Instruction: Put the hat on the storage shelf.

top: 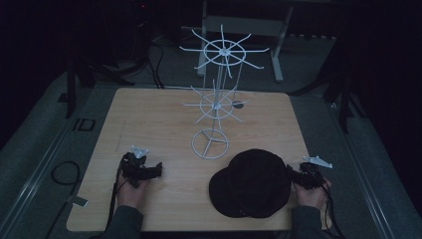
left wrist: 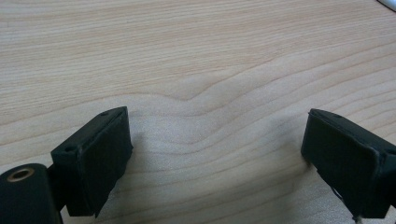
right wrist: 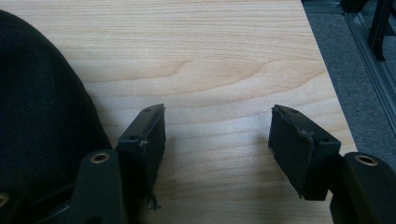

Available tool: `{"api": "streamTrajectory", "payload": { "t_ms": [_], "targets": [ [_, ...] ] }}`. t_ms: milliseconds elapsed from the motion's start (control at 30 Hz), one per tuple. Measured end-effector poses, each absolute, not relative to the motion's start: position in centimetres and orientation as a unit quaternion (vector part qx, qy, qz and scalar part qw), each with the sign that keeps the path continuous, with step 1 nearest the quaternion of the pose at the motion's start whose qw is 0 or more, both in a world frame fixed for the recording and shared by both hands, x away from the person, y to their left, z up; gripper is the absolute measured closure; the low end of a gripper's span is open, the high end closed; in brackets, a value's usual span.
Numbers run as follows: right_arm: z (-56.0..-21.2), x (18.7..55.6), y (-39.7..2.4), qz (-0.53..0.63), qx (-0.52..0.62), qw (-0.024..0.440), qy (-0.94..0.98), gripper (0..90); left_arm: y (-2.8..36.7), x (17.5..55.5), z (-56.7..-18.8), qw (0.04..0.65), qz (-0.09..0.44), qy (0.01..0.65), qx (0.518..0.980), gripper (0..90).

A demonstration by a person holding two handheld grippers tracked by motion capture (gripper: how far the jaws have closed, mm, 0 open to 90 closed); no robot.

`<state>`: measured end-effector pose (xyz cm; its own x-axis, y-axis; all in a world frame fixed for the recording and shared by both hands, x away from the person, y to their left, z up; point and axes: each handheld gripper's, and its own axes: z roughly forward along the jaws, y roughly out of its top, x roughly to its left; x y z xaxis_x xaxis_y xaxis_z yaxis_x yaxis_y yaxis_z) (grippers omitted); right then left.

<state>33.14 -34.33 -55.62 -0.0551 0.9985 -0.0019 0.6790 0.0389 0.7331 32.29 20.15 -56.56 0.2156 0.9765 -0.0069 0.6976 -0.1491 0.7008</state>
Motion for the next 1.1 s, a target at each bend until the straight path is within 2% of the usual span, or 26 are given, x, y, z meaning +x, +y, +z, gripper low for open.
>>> {"api": "streamTrajectory", "payload": {
  "t_ms": [133,200,467,767,1100],
  "targets": [
    [-55.6,33.2,-34.3,0.288,0.63,0.273,0.668,36.7,20.1,32.3,-56.6,0.297,0.235,0.581,0.721,9.1],
    [-55.1,33.1,-34.3,0.277,0.638,0.266,0.667,47.1,20.1,32.3,-56.6,0.297,0.235,0.581,0.72,9.1],
    [-52.9,31.6,-34.2,0.303,0.63,0.256,0.667,52.6,20.0,32.3,-56.6,0.297,0.234,0.58,0.721,9.2],
    [-51.3,28.9,-33.2,0.343,0.605,0.241,0.677,46.1,19.7,32.2,-56.6,0.299,0.232,0.576,0.725,9.2],
    [-52.0,27.0,-31.5,0.315,0.598,0.197,0.71,43.2,19.6,32.2,-56.6,0.3,0.232,0.575,0.725,9.2]
  ]
}}
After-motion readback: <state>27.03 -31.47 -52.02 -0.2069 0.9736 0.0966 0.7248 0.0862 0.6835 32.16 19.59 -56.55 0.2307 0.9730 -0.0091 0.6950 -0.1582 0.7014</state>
